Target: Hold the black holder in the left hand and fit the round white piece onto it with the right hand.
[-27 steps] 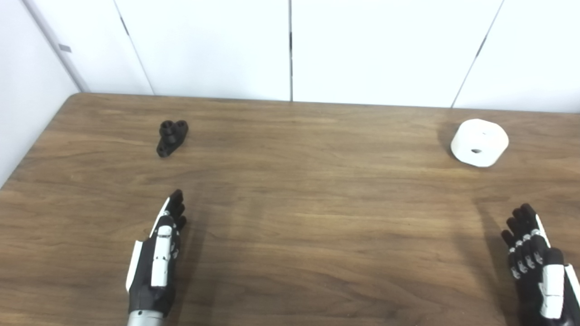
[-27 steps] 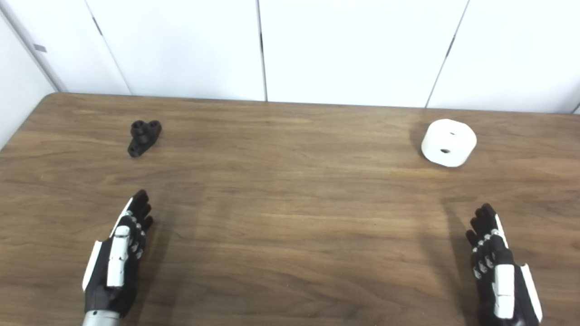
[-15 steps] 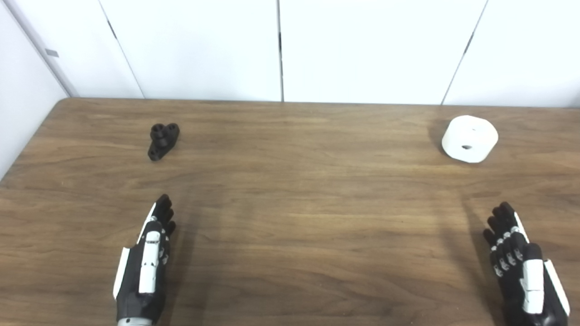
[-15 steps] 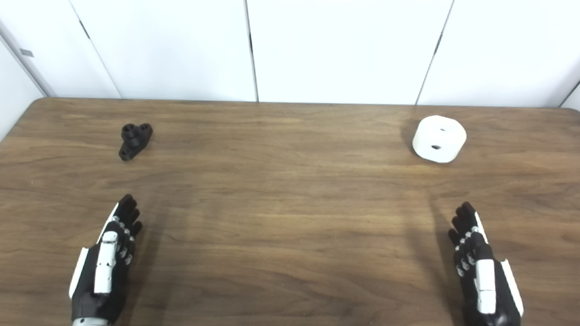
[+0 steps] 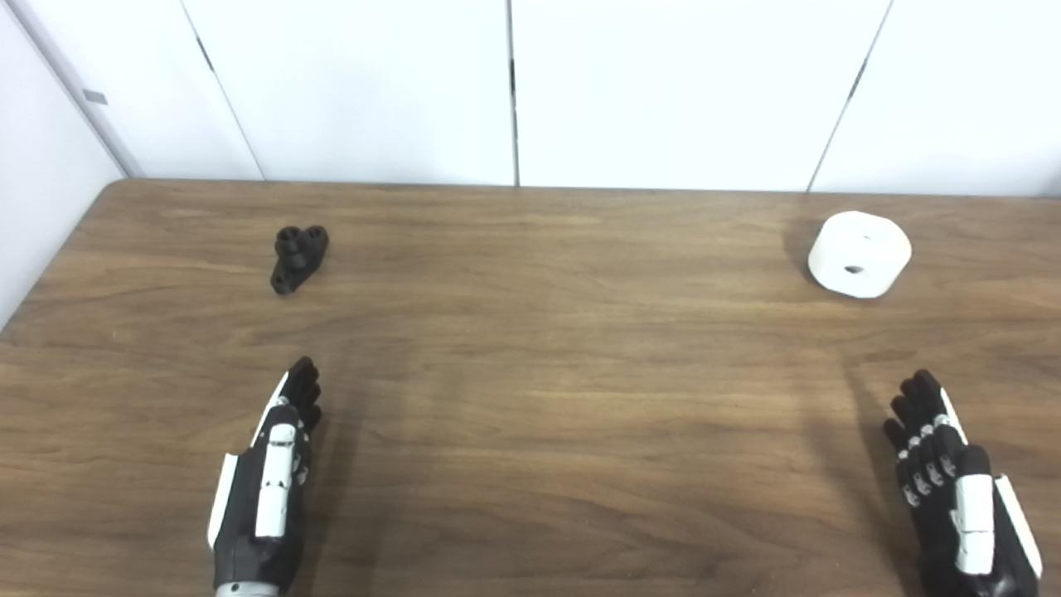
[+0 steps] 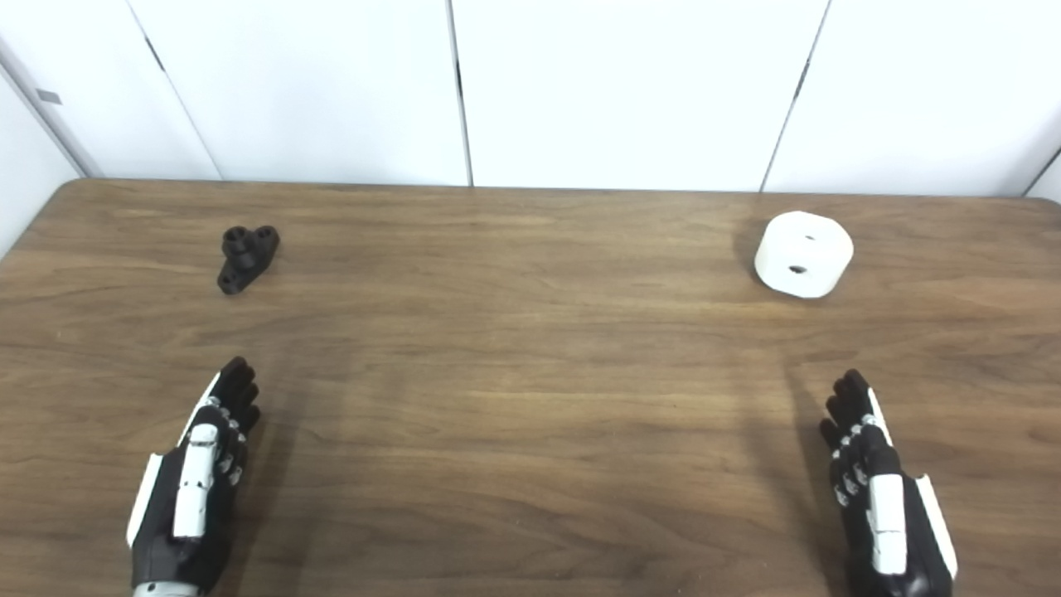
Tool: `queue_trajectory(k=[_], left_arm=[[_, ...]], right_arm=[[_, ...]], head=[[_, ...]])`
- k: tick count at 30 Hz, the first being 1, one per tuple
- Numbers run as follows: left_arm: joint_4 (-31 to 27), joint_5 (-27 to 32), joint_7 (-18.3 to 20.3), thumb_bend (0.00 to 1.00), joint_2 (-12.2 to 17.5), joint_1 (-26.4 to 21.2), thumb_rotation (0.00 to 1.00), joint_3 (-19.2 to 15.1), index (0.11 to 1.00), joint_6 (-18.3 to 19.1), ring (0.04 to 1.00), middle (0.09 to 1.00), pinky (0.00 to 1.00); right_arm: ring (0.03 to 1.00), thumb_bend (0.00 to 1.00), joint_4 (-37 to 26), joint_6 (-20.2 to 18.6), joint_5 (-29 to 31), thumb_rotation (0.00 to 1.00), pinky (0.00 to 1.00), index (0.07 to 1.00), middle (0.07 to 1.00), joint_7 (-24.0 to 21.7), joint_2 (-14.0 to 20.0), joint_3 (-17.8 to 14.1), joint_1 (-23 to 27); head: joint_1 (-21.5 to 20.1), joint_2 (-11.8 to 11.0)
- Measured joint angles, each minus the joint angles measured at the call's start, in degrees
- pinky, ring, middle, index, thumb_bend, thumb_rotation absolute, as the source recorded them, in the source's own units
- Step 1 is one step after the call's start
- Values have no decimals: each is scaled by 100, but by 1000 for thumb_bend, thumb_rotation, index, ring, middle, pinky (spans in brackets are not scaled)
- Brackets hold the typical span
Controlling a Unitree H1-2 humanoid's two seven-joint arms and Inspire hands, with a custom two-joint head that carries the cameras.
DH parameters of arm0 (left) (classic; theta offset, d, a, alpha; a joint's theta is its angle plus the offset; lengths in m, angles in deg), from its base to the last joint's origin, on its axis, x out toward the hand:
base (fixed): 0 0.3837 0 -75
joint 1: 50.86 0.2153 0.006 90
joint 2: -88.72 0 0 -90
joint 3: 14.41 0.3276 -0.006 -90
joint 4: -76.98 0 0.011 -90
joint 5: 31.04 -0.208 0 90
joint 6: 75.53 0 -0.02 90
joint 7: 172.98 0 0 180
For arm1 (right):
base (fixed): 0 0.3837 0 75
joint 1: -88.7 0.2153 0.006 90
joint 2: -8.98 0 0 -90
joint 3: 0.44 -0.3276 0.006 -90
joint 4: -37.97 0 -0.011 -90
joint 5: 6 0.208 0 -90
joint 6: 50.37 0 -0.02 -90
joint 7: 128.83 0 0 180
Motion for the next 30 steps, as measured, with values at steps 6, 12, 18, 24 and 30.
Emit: queue_trajectory(k=[6,12,18,24,30], left_arm=[[1,-83,-72,289,-30,8,794,108,942,-17,987,969,1000],[1,-307,-207,270,-35,13,814,232,936,-49,988,972,1000],[2,-428,-275,268,-35,30,786,331,930,-94,971,951,1000],[3,-447,-295,272,-35,50,759,421,931,-135,974,953,1000],[2,-630,-428,275,-34,61,720,521,930,-150,962,945,993]], right_arm=[[1000,593,162,238,124,1000,1000,982,1000,-99,112,-47,60],[1000,605,212,308,127,1000,1000,992,1000,-120,156,-58,65],[1000,610,250,318,133,1000,1000,994,1000,-134,252,-63,65],[1000,609,275,340,183,1000,1000,998,1000,-217,282,-67,64],[1000,635,318,397,226,1000,1000,999,1000,-295,315,-115,64]], head=[[264,-351],[272,-509],[413,-641],[571,-677],[668,-686]])
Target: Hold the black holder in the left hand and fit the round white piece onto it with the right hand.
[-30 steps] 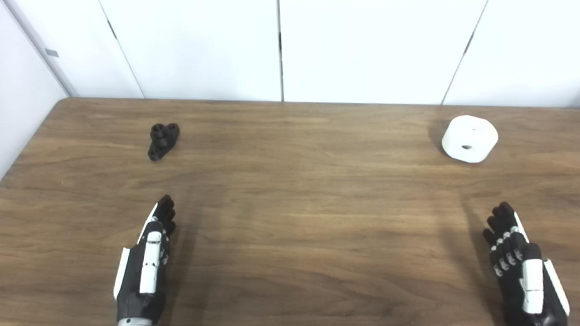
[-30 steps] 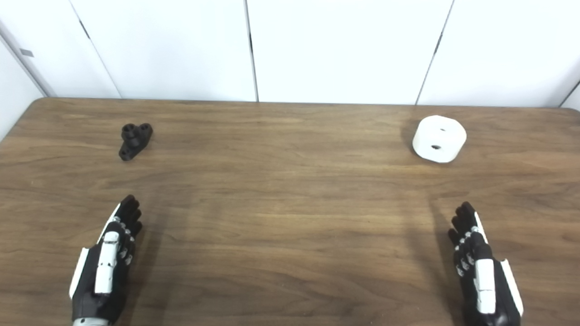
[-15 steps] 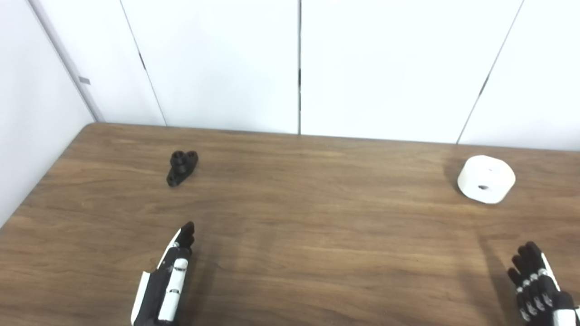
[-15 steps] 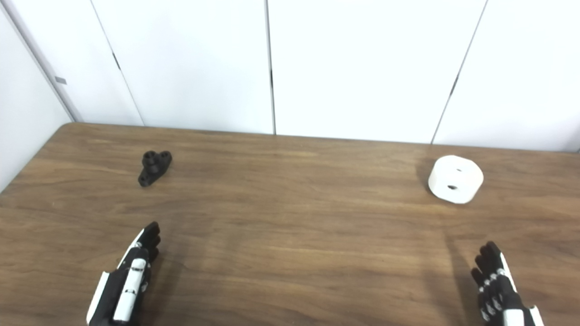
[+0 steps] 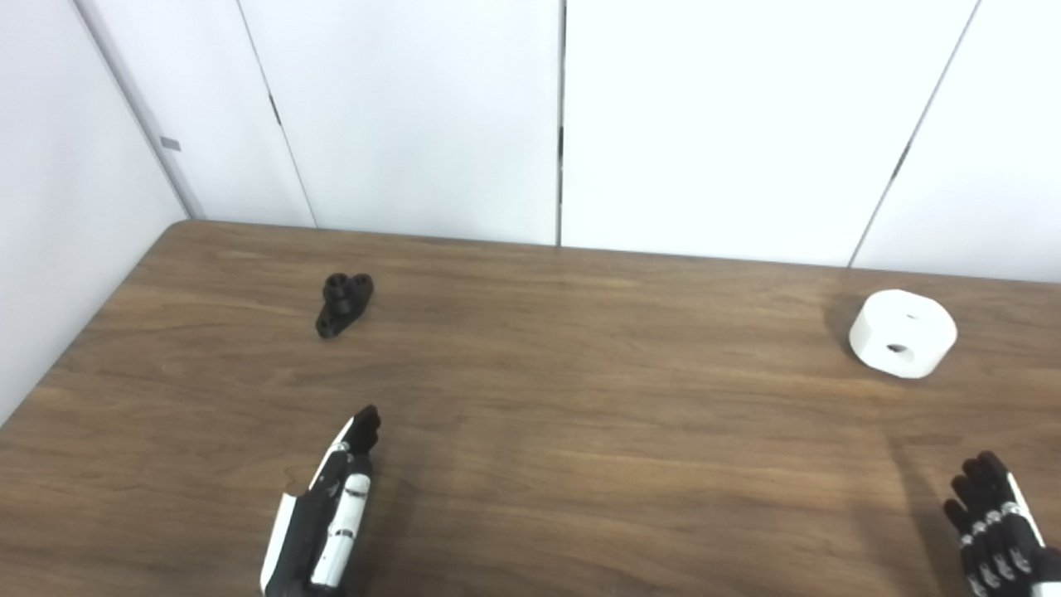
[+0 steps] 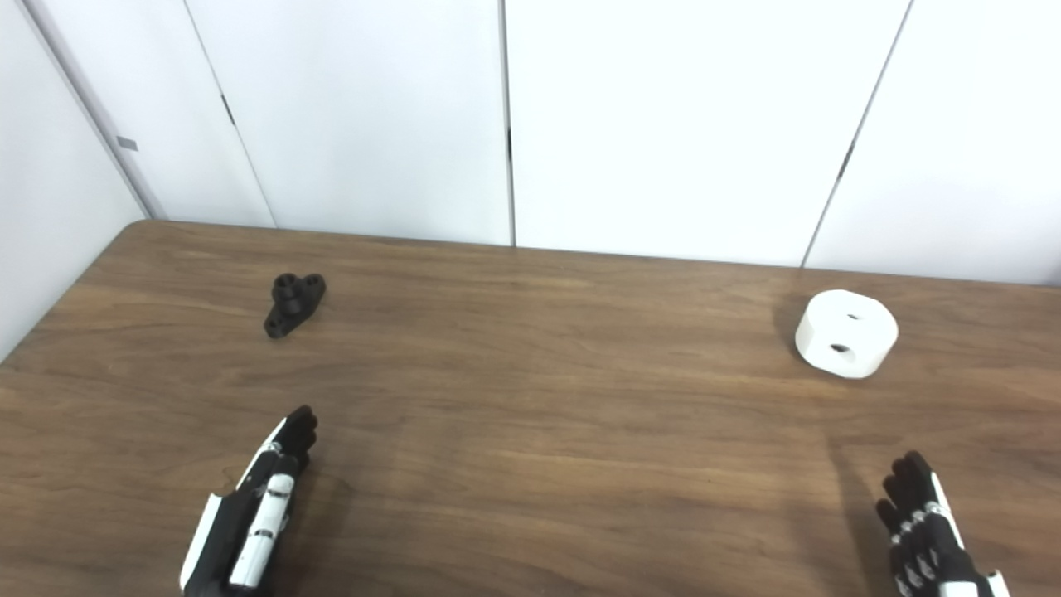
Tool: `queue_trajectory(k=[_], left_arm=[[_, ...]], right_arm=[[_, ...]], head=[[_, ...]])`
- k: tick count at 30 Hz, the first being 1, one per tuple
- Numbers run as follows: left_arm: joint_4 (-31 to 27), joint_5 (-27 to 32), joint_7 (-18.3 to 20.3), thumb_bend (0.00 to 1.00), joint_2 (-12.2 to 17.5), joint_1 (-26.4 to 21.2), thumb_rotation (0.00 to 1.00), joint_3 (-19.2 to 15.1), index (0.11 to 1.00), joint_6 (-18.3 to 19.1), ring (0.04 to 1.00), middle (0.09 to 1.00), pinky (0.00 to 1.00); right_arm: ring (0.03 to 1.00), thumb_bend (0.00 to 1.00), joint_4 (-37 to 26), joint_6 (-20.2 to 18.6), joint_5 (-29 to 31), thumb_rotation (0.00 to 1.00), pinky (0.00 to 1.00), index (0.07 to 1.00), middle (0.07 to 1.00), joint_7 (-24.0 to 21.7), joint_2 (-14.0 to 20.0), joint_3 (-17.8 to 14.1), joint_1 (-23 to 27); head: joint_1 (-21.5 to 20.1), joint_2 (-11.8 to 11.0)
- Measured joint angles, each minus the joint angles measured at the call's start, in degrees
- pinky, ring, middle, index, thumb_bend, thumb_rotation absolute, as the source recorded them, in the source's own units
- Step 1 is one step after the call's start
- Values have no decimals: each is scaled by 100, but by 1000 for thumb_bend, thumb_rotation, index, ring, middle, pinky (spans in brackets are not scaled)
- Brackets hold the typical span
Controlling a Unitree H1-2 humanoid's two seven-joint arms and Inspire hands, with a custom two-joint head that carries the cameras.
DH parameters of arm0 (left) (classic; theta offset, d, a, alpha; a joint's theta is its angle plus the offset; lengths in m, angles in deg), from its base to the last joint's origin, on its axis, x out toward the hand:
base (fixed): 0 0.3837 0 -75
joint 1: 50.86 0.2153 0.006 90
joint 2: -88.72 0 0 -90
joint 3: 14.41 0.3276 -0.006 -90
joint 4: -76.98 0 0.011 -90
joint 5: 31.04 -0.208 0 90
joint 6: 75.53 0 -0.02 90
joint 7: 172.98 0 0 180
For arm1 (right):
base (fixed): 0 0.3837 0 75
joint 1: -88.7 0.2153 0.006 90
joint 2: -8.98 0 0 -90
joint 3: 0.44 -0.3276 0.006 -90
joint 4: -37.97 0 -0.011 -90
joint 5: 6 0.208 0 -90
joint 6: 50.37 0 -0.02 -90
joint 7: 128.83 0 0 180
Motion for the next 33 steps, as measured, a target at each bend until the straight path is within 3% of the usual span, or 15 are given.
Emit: queue_trajectory(k=[7,10,12,13,16,18,21,24,27,33], left_arm=[[-10,-218,-98,248,4,12,609,76,939,1,958,947,973],[-9,-246,-144,260,3,17,467,81,935,-9,957,947,969],[-10,-386,-234,292,2,18,320,76,914,-7,922,922,912],[-27,-640,-306,313,3,21,258,61,893,41,892,899,857],[-349,-1554,-494,398,4,28,61,-4,871,440,879,886,831],[-677,-1925,-527,462,3,23,12,-67,866,694,895,896,844],[-1008,-2440,-562,564,2,-15,1,-161,843,1101,886,881,851],[-1184,-3012,-646,634,3,-88,74,-291,847,1612,912,901,891],[-1277,-3522,-657,654,25,-234,178,-372,857,2028,934,909,922],[-1259,-4032,-671,655,103,-859,219,-492,849,2404,956,916,948]], right_arm=[[1000,661,14,-13,-1,1000,1000,997,1000,-7,36,-31,-1],[1000,685,33,-35,25,1000,1000,993,1000,-7,70,-69,-5],[1000,690,43,-48,51,1000,1000,996,1000,-9,91,-80,-7],[1000,697,48,-48,62,1000,1000,998,1000,-10,102,-89,-9],[1000,710,63,-48,77,1000,1000,999,1000,-11,131,-104,-22],[1000,716,63,-45,55,1000,1000,1000,1000,-12,132,-103,-28],[1000,720,62,-36,26,1000,1000,1000,1000,-12,133,-98,-33],[1000,724,61,-35,2,1000,1000,1000,1000,-9,133,-99,-43],[1000,724,60,-35,-13,1000,1000,1000,1000,-9,133,-99,-68],[1000,719,62,-24,-21,1000,1000,1000,1000,-9,145,-101,-86]], head=[[-79,-44],[-62,-53],[-62,-53],[-62,-53],[-26,-44],[-35,-35],[-53,-44],[-35,-53],[-26,-61],[-26,-70]])
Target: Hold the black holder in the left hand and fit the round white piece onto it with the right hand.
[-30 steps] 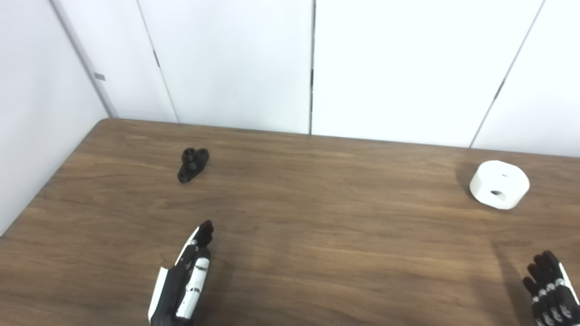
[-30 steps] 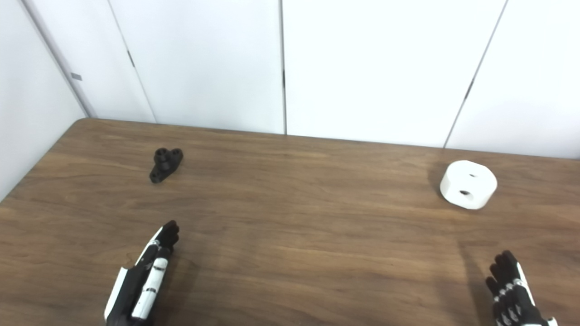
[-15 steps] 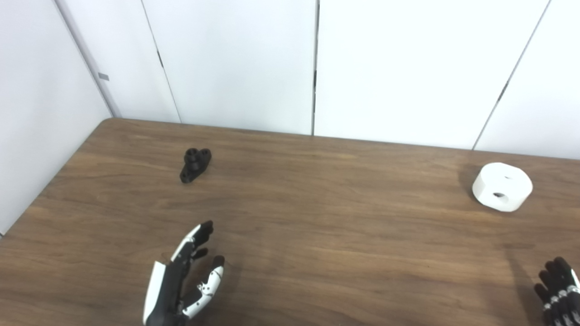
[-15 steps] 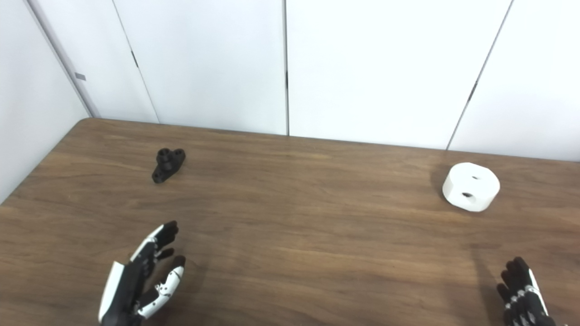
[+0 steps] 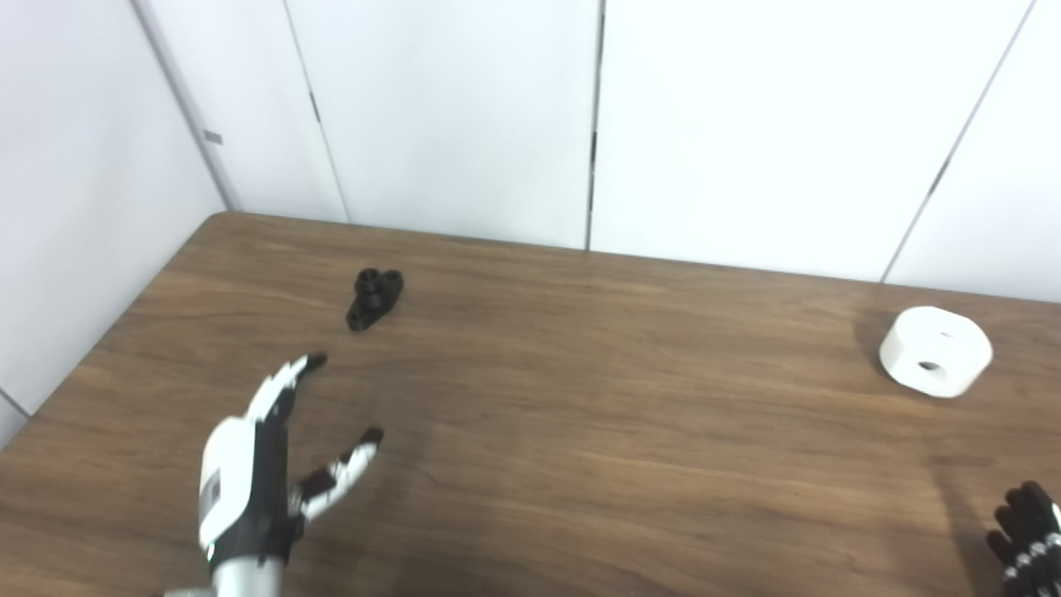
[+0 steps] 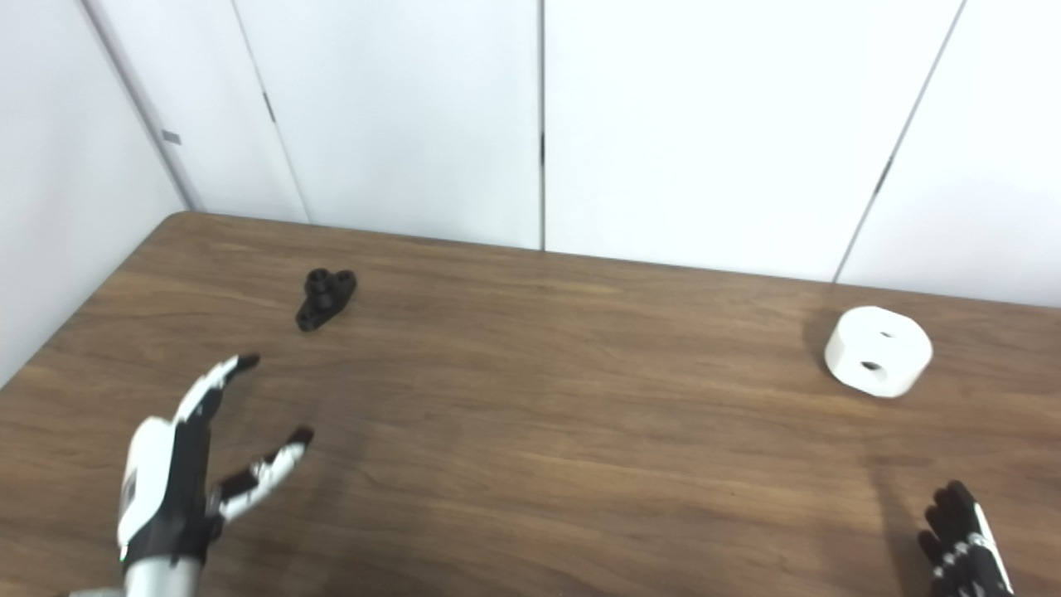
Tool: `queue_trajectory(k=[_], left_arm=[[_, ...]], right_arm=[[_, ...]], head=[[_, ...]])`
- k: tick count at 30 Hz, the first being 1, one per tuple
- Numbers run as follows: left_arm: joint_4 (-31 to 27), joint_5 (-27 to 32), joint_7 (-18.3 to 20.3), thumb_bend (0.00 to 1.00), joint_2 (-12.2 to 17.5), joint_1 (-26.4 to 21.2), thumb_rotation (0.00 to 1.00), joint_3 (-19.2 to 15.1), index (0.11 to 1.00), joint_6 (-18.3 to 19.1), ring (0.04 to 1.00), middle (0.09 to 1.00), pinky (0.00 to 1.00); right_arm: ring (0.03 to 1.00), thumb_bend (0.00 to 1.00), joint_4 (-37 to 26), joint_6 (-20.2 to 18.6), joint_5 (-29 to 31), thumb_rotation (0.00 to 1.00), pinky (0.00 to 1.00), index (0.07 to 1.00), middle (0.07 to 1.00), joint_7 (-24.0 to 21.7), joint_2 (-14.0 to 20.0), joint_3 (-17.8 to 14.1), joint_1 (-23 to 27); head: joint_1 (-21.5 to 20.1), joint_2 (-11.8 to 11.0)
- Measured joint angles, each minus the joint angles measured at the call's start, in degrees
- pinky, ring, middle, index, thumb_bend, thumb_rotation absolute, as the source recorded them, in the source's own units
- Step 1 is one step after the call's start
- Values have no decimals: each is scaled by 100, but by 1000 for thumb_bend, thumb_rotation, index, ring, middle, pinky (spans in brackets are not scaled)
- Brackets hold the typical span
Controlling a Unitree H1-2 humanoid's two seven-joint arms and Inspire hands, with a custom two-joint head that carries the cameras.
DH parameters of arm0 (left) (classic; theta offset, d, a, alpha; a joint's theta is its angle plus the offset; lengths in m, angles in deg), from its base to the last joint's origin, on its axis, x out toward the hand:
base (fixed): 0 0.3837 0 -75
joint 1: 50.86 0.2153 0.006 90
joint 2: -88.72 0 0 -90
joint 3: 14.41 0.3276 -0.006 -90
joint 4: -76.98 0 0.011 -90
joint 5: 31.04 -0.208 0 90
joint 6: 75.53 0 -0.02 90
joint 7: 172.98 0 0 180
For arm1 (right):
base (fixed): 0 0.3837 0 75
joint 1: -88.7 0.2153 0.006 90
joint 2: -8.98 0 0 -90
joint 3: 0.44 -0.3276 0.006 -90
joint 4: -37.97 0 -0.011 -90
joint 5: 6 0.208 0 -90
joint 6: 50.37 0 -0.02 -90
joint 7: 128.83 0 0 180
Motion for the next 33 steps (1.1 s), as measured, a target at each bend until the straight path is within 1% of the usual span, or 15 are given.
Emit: queue_trajectory(k=[3,6,9,12,15,18,20,22,24,27,30,33], left_arm=[[249,-232,-38,664,10,-415,247,-123,827,117,965,925,946],[462,-340,-66,662,-103,-838,273,-291,822,231,978,933,941],[677,-380,-64,665,-112,-1040,315,-363,816,247,983,932,941],[961,-416,-56,672,-105,-1207,336,-499,810,412,980,927,939],[1240,-511,-56,678,-30,-1363,351,-582,805,535,973,919,928],[1543,-508,-57,697,70,-1590,366,-664,806,649,977,922,926],[1708,-505,-42,704,99,-1746,379,-687,809,740,978,925,924],[1785,-518,0,712,115,-1867,393,-674,811,855,982,931,936],[1984,-578,43,725,126,-2011,391,-680,804,917,977,928,953],[2306,-703,44,732,173,-2157,387,-680,795,936,973,922,960],[2673,-729,10,741,287,-2271,382,-670,784,940,965,915,968],[3030,-814,-11,753,394,-2391,406,-638,786,950,966,915,983]], right_arm=[[1000,720,6,16,19,1000,1000,1000,1000,-6,0,2,17],[1000,709,6,18,20,1000,1000,1000,1000,-6,0,6,27],[1000,705,6,22,7,1000,1000,1000,1000,-4,-5,25,54],[1000,707,3,29,8,1000,1000,1000,1000,-4,-5,29,51],[1000,691,3,29,7,1000,1000,998,1000,4,-5,24,45],[1000,697,3,29,-1,1000,1000,999,1000,7,-5,24,42],[1000,698,3,29,-4,1000,1000,998,1000,7,-5,25,38],[1000,698,3,29,-4,1000,1000,1000,1000,7,-5,26,40],[1000,698,1,28,-4,1000,1000,999,1000,6,-5,27,40],[1000,693,0,28,-1,1000,1000,997,1000,6,-6,27,41],[1000,694,0,29,-7,1000,1000,994,1000,10,-11,30,43],[1000,695,1,28,-54,1000,1000,999,1000,20,-18,35,43]], head=[[9,0],[18,9],[26,17],[18,26],[18,26],[18,26],[18,26],[26,61],[26,62],[18,70],[9,70],[9,53]])
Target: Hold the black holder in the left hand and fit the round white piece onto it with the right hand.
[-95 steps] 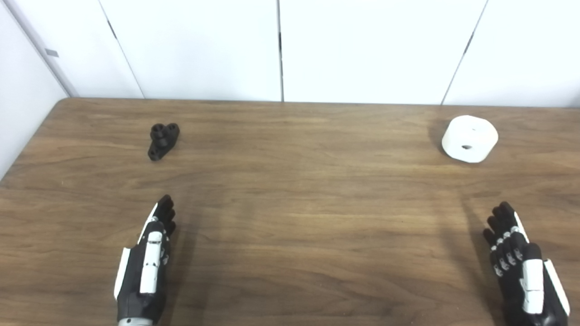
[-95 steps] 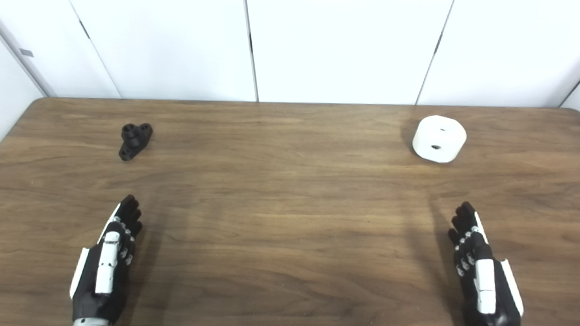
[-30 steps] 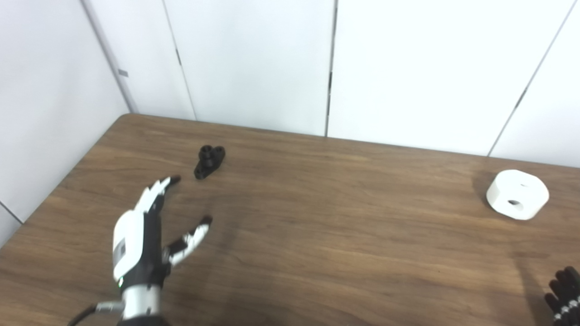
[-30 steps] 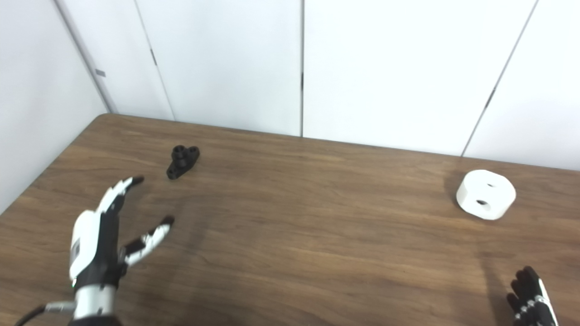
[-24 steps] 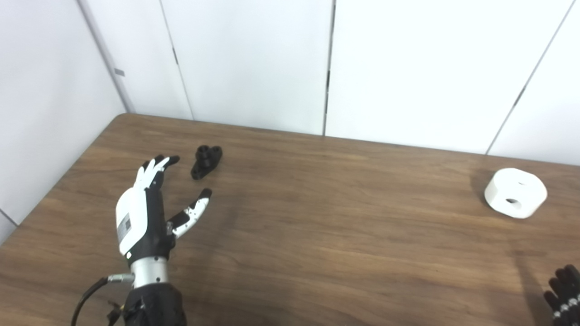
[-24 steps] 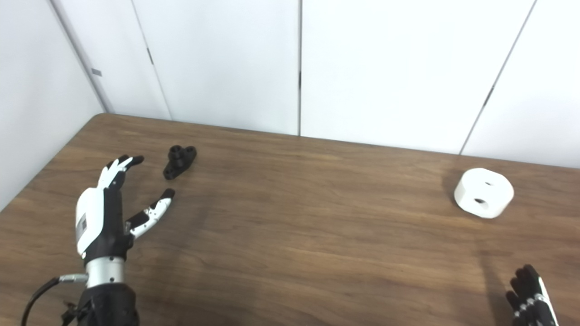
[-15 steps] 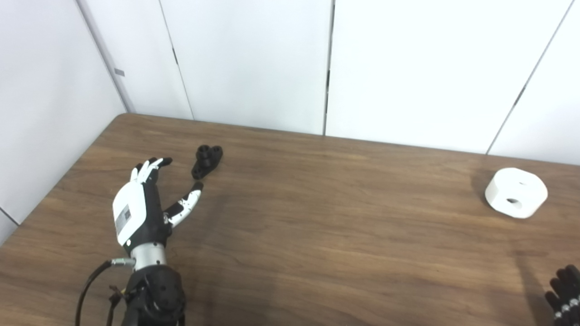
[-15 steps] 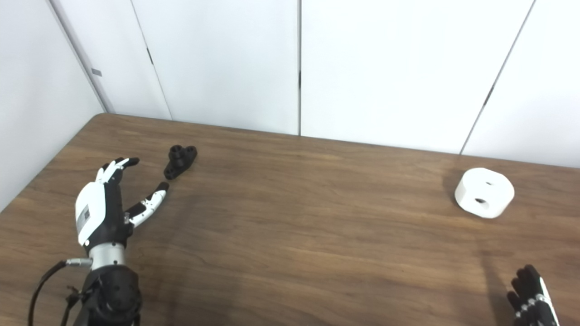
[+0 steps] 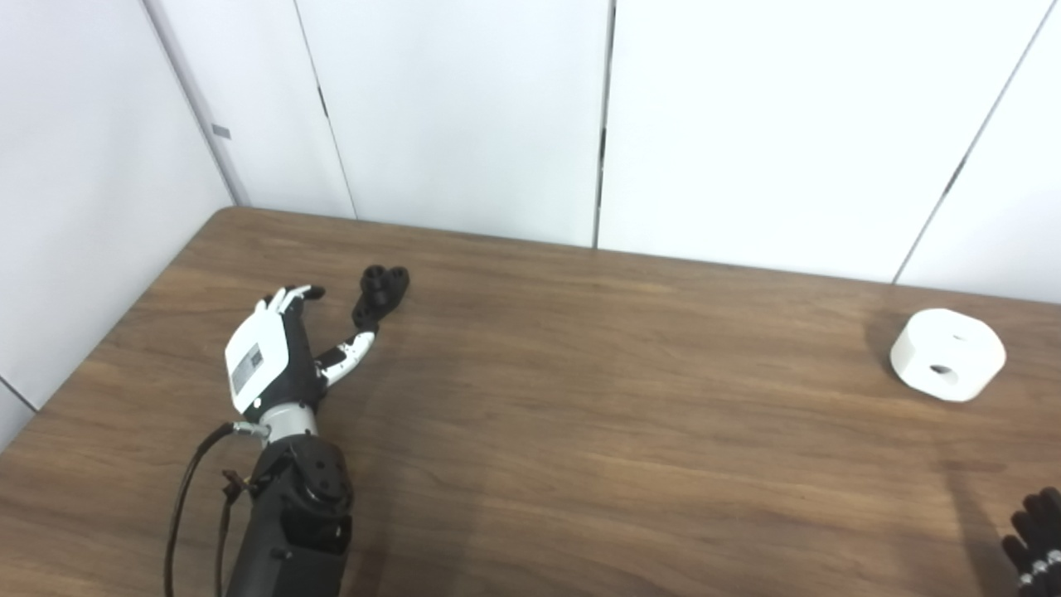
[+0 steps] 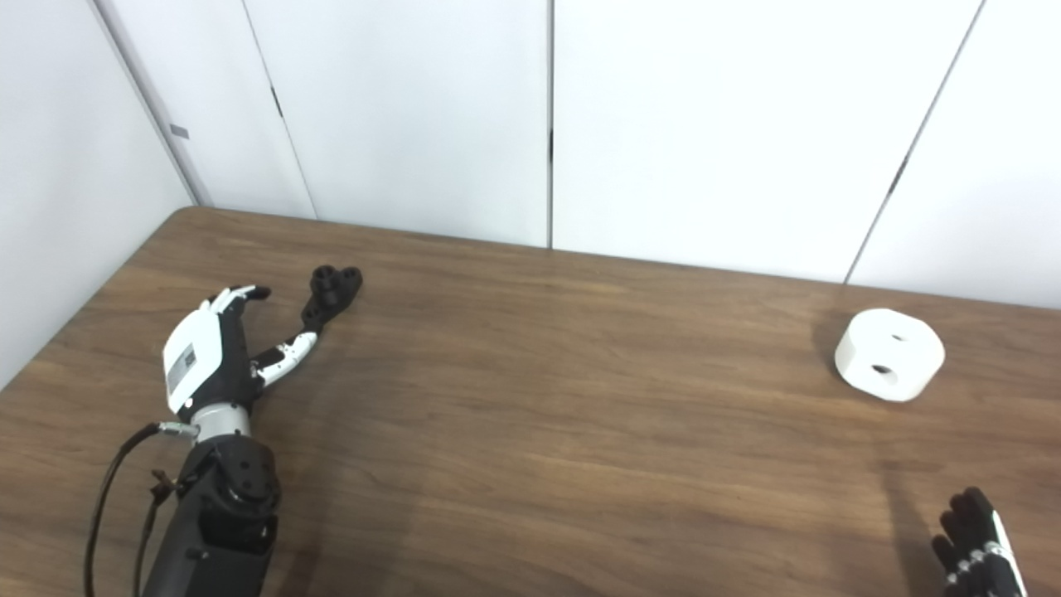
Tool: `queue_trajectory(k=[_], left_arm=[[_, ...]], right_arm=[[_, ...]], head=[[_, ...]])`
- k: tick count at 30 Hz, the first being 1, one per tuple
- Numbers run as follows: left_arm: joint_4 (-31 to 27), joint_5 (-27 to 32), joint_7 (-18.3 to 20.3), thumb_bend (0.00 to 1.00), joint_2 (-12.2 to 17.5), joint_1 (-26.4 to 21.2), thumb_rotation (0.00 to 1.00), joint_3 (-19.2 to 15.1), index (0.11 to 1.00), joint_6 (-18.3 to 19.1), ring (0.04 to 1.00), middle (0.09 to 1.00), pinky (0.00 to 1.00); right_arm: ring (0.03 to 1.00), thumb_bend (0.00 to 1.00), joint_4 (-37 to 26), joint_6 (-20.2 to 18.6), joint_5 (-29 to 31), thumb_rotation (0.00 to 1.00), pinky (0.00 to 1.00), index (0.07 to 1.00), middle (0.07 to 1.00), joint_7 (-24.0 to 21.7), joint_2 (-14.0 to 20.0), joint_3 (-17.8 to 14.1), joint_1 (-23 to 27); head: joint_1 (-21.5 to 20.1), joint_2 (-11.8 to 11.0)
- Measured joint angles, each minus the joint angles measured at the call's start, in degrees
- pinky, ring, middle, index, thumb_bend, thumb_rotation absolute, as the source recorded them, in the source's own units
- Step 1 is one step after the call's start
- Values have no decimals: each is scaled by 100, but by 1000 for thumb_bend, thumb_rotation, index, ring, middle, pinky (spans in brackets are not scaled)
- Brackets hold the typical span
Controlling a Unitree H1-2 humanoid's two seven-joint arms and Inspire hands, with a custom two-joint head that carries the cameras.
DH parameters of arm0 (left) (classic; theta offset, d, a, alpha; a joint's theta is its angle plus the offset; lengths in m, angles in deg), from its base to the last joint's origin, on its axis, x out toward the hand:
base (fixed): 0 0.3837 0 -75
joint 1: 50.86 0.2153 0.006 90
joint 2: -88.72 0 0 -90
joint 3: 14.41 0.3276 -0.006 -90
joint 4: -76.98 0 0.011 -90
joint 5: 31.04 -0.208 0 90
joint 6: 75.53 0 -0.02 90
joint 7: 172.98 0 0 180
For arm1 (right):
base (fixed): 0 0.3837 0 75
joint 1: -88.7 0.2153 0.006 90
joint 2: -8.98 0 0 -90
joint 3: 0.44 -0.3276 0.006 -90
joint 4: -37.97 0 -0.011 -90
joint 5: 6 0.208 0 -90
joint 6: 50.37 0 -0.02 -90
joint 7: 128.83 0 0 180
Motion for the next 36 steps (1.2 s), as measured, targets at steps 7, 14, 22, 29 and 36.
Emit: queue_trajectory(k=[7,14,22,29,36], left_arm=[[651,-232,125,757,55,-363,424,41,789,13,970,919,979],[1030,-293,239,770,80,-655,438,-33,800,13,983,931,984],[1269,-328,480,774,91,-943,414,-176,780,14,968,917,969],[1682,-357,483,766,115,-1143,402,-146,775,14,956,910,954],[1828,-480,485,763,120,-1236,366,-156,751,14,958,905,952]], right_arm=[[1000,704,0,-1,-60,1000,1000,999,1000,52,-34,4,11],[1000,698,2,-1,-37,996,1000,981,991,74,-51,0,17],[1000,657,2,4,-11,979,1000,974,990,59,-54,1,13],[1000,640,8,83,38,975,1000,963,997,22,-54,3,3],[1000,659,19,98,73,973,1000,957,989,3,-51,2,2]], head=[[-35,-44],[-44,-88],[-35,-88],[-53,-88],[-53,-62]])
